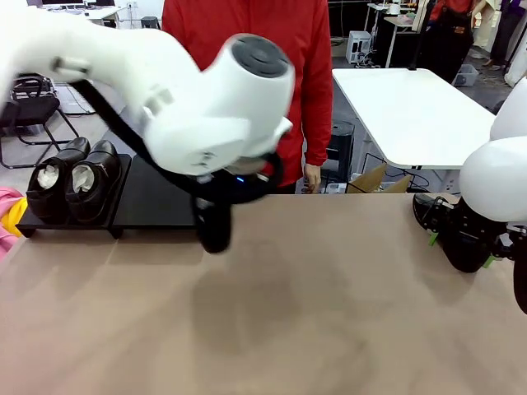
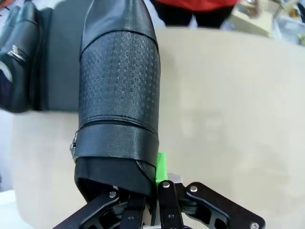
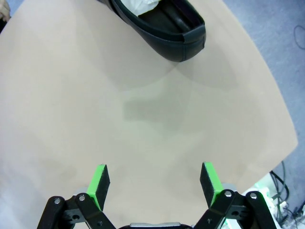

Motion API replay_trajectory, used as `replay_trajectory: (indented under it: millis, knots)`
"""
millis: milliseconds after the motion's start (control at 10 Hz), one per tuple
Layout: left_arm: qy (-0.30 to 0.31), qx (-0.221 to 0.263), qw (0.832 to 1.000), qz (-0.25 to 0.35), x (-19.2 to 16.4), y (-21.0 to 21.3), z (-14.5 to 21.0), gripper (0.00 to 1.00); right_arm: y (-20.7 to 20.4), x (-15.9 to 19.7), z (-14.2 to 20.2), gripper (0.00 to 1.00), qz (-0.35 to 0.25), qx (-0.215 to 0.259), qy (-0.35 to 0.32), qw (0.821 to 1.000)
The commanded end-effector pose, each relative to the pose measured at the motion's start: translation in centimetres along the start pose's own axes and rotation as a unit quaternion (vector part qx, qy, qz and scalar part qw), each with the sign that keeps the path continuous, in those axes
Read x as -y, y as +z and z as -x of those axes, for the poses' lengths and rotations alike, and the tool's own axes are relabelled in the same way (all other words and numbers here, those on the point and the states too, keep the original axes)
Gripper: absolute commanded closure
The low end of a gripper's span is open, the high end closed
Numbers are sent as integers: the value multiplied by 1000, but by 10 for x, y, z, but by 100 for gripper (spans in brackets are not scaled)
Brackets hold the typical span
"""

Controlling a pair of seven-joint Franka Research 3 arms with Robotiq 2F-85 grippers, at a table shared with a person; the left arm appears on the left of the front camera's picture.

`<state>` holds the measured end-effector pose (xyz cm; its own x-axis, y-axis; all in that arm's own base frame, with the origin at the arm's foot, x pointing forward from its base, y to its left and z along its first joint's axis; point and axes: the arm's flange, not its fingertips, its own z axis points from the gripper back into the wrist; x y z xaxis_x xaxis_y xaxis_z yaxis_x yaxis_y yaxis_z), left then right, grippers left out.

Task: Organize the shoes by placing them on the stand.
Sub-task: Place the Shoe from the middle of the table onto the Shoes Stand.

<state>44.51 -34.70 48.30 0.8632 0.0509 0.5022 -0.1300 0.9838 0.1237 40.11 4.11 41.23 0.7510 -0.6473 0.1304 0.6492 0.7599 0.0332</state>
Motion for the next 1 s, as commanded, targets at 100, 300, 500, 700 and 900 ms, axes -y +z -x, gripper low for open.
replay_trajectory:
  millis: [100,300,500,700,900]
  knots:
    - [-12,51,998,-31,-49,-40,-23,100,1,2,-1,0,-1,3,6,1000]
    - [2,54,998,-40,-82,-53,-35,100,1,2,-1,0,-1,3,6,1000]
    - [-7,39,999,-37,-62,-44,-34,100,1,2,-1,0,-1,3,6,1000]
    - [-3,37,998,-42,-72,-57,-35,100,1,2,-1,0,-1,3,6,1000]
    - [-1,83,996,-35,-87,-49,-34,100,1,2,-1,0,-1,3,6,1000]
